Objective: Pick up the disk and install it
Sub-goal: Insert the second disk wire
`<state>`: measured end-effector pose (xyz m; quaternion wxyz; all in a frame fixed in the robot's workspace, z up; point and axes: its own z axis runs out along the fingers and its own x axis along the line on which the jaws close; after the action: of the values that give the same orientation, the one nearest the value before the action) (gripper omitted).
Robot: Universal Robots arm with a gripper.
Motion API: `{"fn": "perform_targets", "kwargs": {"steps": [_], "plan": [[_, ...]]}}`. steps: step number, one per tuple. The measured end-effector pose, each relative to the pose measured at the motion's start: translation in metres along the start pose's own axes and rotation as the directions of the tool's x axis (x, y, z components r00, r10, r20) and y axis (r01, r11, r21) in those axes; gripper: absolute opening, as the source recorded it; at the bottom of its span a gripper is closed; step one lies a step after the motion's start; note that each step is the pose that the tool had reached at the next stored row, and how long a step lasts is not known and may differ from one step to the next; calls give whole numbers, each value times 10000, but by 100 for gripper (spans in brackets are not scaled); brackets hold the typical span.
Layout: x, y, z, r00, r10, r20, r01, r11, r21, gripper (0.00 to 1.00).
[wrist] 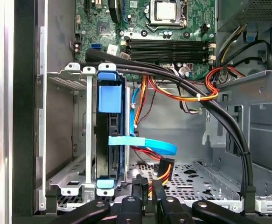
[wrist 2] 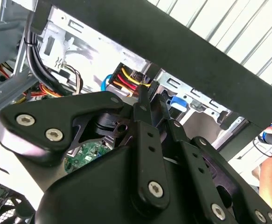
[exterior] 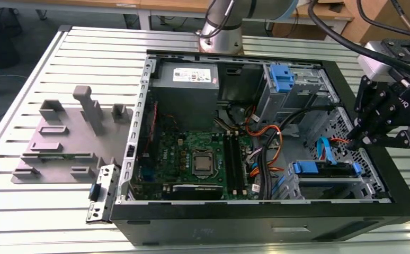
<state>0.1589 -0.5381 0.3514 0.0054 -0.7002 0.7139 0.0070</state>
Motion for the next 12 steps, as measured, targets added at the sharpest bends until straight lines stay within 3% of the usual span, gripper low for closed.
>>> {"fn": "perform_targets", "kwargs": {"steps": [12], "plan": [[11, -34, 48, 10000, 0, -32, 0, 10000, 1, 24]]}}
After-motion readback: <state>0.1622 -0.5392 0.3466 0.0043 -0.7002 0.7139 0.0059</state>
